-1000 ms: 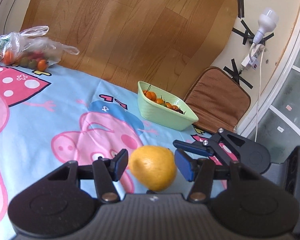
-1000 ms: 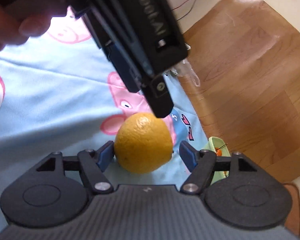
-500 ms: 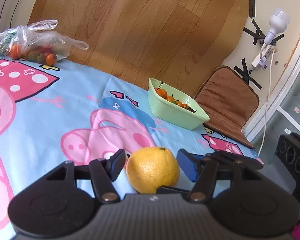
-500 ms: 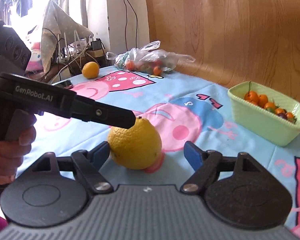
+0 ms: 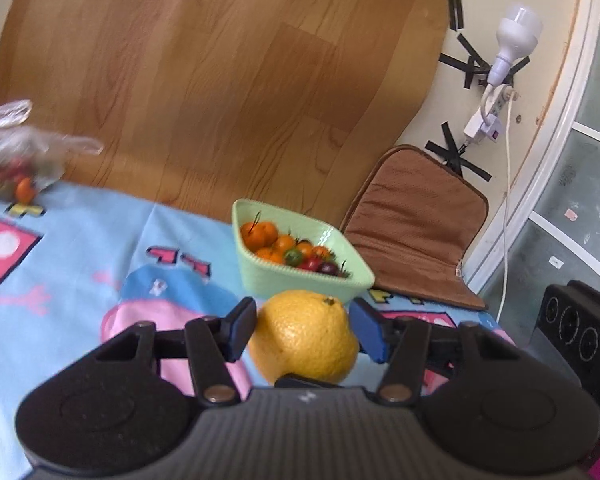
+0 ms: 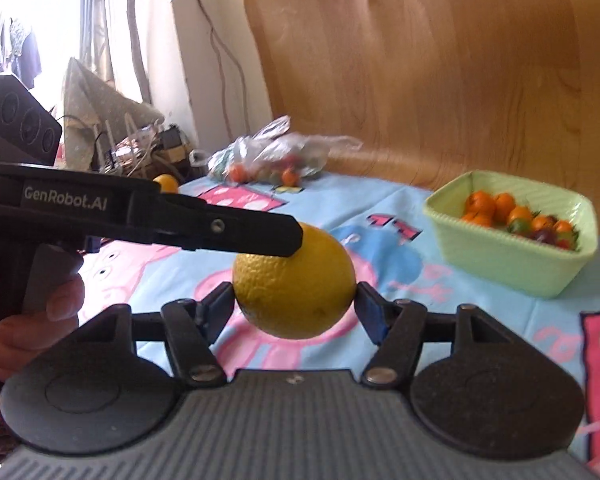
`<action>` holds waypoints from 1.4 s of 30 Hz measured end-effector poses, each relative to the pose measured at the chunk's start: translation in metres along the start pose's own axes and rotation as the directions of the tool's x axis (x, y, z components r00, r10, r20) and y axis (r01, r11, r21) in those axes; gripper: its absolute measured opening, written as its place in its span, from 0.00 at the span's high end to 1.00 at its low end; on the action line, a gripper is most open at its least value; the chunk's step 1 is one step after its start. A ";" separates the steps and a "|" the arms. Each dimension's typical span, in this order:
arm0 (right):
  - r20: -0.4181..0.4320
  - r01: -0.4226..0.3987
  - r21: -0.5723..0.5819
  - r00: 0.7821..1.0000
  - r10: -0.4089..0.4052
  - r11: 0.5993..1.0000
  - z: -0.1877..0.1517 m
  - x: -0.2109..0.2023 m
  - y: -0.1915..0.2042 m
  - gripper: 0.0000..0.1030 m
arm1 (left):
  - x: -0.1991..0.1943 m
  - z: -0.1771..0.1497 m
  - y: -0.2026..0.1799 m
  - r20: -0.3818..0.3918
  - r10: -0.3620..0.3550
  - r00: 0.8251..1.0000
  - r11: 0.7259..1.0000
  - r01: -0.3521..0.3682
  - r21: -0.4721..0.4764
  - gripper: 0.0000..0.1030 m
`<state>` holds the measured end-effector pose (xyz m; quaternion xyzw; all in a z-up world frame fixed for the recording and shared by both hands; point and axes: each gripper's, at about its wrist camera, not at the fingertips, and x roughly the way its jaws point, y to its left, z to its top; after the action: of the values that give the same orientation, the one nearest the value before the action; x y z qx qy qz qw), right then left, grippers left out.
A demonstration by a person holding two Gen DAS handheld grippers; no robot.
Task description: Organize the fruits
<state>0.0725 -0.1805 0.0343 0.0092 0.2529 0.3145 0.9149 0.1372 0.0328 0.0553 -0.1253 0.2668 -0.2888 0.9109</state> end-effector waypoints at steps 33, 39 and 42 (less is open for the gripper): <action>-0.038 0.257 0.467 0.962 -0.272 0.846 -0.060 -0.074 -0.079 0.29 | -0.012 -0.068 -0.082 -0.040 0.186 0.982 0.978 -0.181 0.106 0.51; -0.013 0.253 0.557 0.955 -0.297 0.791 -0.083 -0.114 -0.044 0.29 | -0.044 -0.103 -0.106 -0.056 0.209 0.976 0.967 -0.197 0.160 0.48; -0.015 0.265 0.552 0.951 -0.308 0.791 -0.091 -0.126 -0.024 0.29 | -0.058 -0.109 -0.117 -0.040 0.223 0.974 0.961 -0.213 0.175 0.46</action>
<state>-0.0417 -0.2861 0.0085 0.2437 0.2958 0.0860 0.9196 -0.0176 -0.0350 0.0337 -0.0085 0.2805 -0.2121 0.9361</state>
